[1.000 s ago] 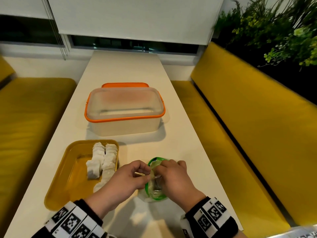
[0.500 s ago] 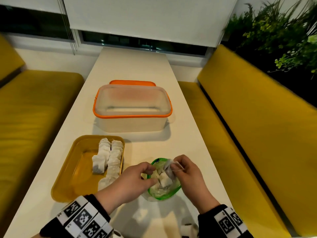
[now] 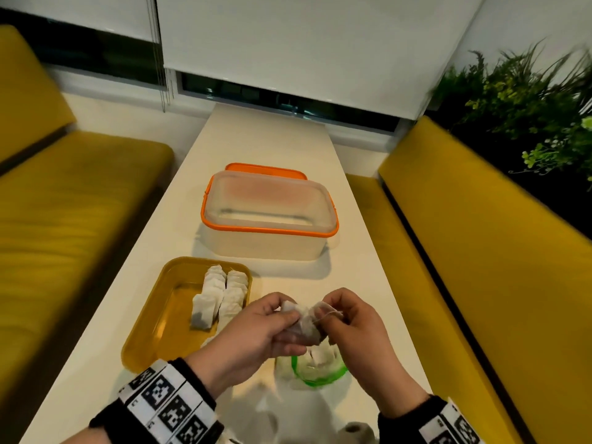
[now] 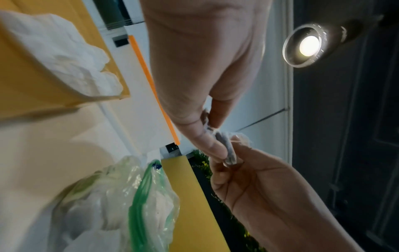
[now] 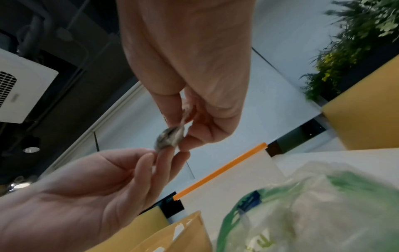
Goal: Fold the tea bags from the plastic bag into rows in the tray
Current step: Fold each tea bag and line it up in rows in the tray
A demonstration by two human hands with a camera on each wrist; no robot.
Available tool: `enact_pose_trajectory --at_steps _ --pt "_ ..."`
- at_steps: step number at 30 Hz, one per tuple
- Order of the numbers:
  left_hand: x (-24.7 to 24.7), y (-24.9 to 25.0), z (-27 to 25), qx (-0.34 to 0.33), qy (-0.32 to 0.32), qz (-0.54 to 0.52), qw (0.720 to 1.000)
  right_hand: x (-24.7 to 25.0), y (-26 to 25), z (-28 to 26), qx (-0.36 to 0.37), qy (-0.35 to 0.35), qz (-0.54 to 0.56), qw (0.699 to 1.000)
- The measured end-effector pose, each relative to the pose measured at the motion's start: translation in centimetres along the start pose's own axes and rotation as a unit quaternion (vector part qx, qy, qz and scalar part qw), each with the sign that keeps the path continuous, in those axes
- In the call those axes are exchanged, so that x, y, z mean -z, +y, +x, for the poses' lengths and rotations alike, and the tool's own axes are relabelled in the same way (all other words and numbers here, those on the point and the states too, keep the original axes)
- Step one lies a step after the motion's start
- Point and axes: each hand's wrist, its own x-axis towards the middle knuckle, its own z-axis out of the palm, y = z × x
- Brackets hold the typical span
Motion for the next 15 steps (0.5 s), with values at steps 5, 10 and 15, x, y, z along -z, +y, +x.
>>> enact_pose_trajectory --at_steps 5,10,15 --pt "3.3 0.2 -1.6 0.004 0.050 -0.085 0.995 -1.9 -1.6 0.5 0.042 0.031 -0.114 0.992" --pt "8.6 0.2 -4.4 -0.039 0.133 -0.165 0.976 -5.3 -4.3 1.7 0.040 -0.036 -0.140 0.989" --pt "13.0 -0.3 -7.1 -0.092 0.189 -0.202 0.957 -9.9 -6.5 4.4 0.113 -0.145 -0.290 0.939"
